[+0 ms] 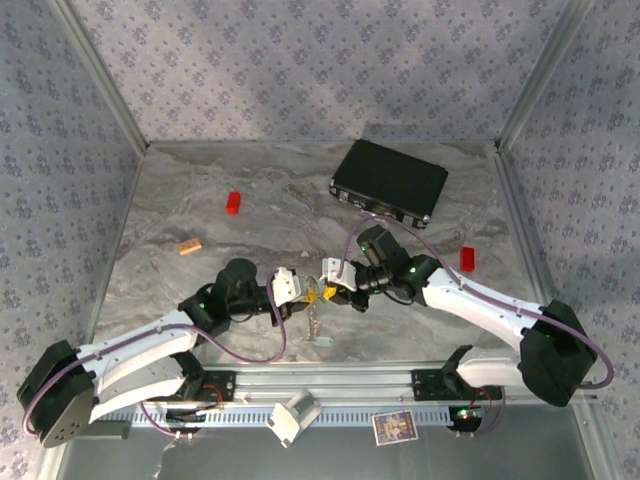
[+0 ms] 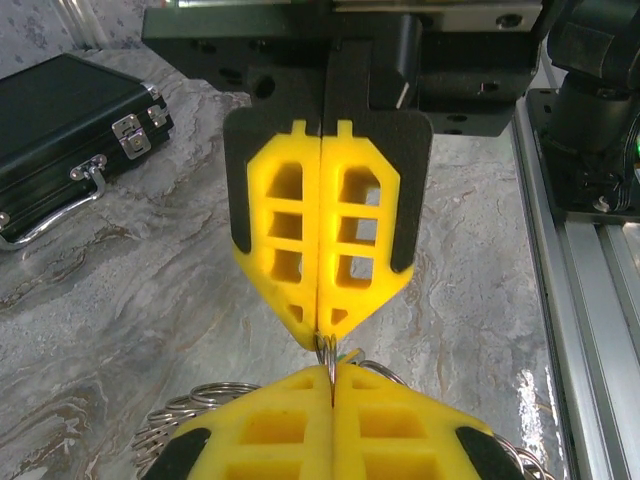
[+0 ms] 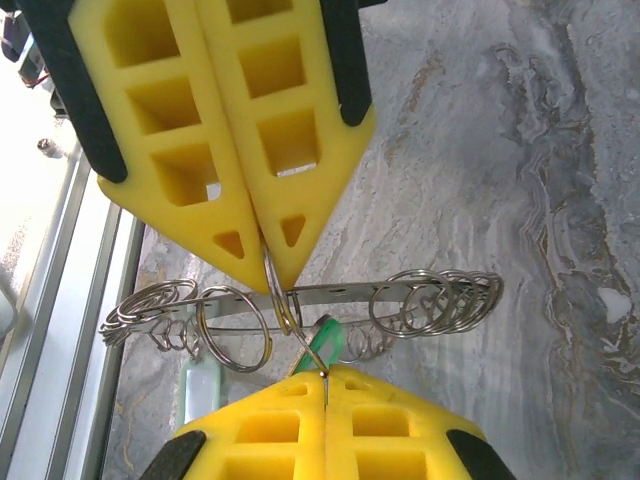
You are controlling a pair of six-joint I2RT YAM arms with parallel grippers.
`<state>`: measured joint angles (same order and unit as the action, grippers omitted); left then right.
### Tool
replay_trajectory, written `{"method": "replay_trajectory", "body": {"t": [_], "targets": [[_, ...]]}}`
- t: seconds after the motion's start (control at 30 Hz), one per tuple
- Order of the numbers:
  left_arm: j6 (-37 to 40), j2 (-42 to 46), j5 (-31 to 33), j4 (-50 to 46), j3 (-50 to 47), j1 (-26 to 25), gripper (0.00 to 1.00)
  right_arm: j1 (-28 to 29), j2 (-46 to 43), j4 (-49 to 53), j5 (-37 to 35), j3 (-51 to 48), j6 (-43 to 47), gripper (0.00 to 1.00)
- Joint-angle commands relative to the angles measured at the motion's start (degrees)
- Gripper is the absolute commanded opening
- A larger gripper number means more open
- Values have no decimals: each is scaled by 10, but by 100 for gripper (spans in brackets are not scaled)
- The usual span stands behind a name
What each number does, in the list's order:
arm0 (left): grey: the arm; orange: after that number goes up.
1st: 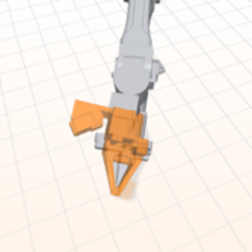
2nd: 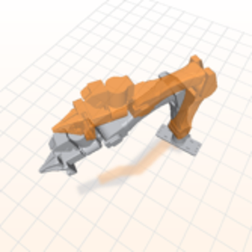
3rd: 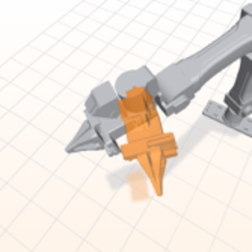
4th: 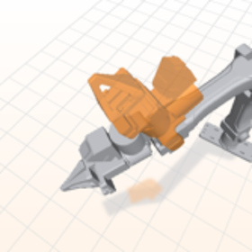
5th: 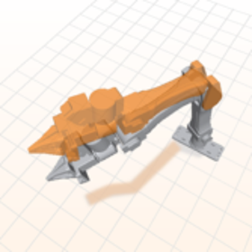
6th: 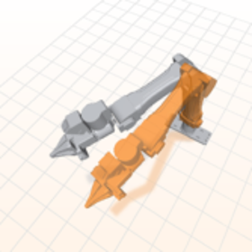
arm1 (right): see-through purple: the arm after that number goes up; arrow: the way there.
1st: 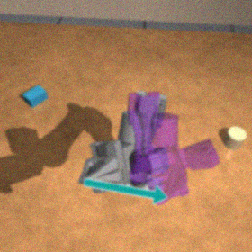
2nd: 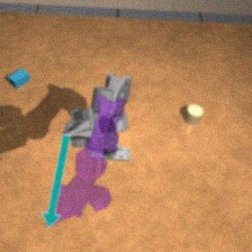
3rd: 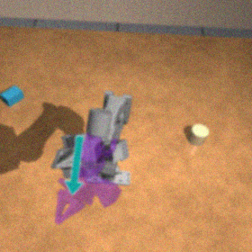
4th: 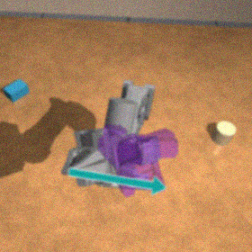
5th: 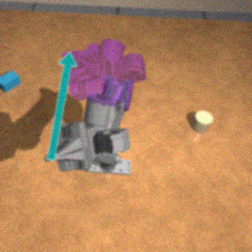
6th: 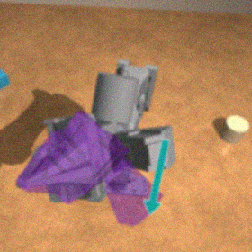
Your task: Put the keys on the keyring
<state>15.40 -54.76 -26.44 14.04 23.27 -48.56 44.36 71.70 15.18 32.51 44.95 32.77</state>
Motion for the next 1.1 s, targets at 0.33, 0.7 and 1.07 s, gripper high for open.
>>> {"method": "replay_trajectory", "body": {"t": [0.33,0.7,1.07], "targets": [[-8,13,-27,72,-12,-6,0,-11,-49,-58,48,-25,-37,25],[-13,7,-22,108,-19,-6,0,-9,-32,-96,69,-33,-58,19],[-20,10,-20,119,-23,-6,0,-15,-17,-96,80,-25,-53,9]]}}
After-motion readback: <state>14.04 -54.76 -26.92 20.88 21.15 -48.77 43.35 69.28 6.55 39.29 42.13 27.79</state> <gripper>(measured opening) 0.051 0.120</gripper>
